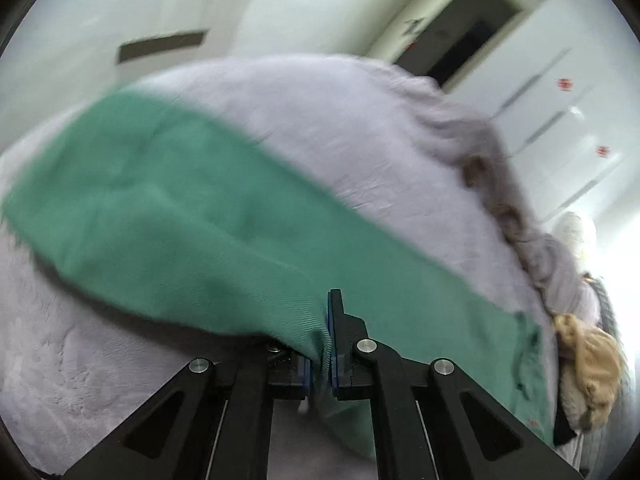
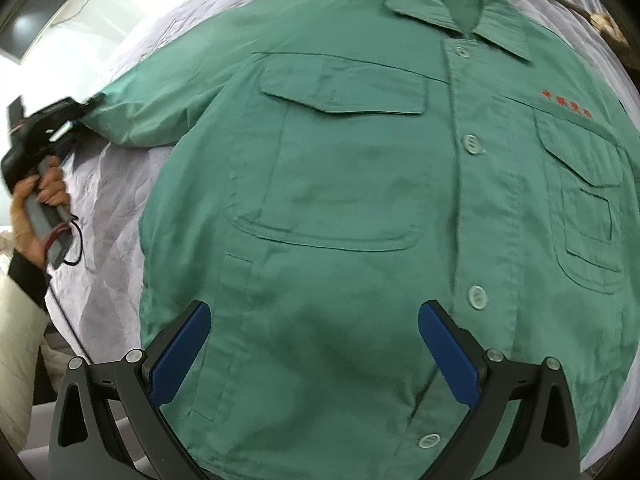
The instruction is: Fold large clothes
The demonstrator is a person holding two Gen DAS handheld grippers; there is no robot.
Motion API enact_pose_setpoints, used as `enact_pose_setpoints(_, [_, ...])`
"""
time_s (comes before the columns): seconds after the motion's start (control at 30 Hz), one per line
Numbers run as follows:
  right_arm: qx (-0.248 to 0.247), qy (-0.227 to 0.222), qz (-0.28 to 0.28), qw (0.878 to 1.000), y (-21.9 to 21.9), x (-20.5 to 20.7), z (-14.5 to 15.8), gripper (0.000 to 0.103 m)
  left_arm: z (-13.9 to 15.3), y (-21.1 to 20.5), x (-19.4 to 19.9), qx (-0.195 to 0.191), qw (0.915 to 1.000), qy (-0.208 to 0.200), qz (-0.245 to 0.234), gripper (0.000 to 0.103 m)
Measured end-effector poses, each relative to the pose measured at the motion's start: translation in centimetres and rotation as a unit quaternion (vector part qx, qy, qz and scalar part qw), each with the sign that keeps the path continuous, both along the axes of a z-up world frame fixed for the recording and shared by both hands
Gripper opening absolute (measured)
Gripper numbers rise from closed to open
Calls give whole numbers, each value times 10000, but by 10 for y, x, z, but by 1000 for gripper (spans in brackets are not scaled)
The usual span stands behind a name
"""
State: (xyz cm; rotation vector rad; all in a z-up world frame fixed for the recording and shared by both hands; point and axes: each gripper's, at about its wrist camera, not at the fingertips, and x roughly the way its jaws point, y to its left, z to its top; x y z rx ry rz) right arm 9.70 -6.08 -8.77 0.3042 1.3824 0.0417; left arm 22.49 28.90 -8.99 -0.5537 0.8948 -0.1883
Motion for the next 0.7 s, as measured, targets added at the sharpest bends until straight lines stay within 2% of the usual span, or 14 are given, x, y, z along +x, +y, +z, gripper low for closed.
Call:
enact_pose_setpoints(0.07, [52,-84,-131,9999,-12,-6,4,103,22,-13,-5,-133,9989,-329,-298,7])
enact_pose_setpoints(0.13, [107,-153,-248,9995,-22,-10,7,103,48,-41,-4,-111,9955,-648,-679,7])
enact_pose_setpoints(0.23, [205,-285,-489,9982,-45,-19,14,103,85,-94,-8,-104,9852,-1078,-1331,7])
enact_pose_setpoints(0.27, [219,-344,-612,9973,-56,-23,16,103,96,-113,-10,-99,9807,-1176,-1561,7])
enact_pose_setpoints(0.4, [207,-490,-1167,9917,-100,-39,20,103,124,-223,-24,188,9516,-1487,-2684,7])
enact_pose_setpoints(0.43, [195,-500,-1321,9898,-112,-43,19,103,124,-256,-30,310,9416,-1508,-2996,7])
enact_pose_setpoints(0.47, [157,-478,-1498,9874,-127,-50,16,103,124,-280,-34,407,9351,-1492,-3189,7])
enact_pose_setpoints(0.53, [75,-365,-1770,9835,-151,-64,5,103,110,-340,-50,704,9189,-1351,-3639,7])
enact_pose_setpoints(0.57, [57,-307,-1849,9823,-159,-68,1,103,102,-360,-57,895,9136,-1300,-3747,7])
enact_pose_setpoints(0.63, [22,-139,-2005,9796,-176,-79,-11,103,75,-406,-69,1505,8984,-1171,-3955,7])
enact_pose_setpoints(0.67, [30,-63,-2086,9780,-184,-82,-15,103,58,-427,-77,1945,8886,-1107,-4004,7])
enact_pose_setpoints(0.7, [57,-27,-2149,9766,-191,-85,-18,103,49,-437,-83,2171,8819,-1054,-4049,8])
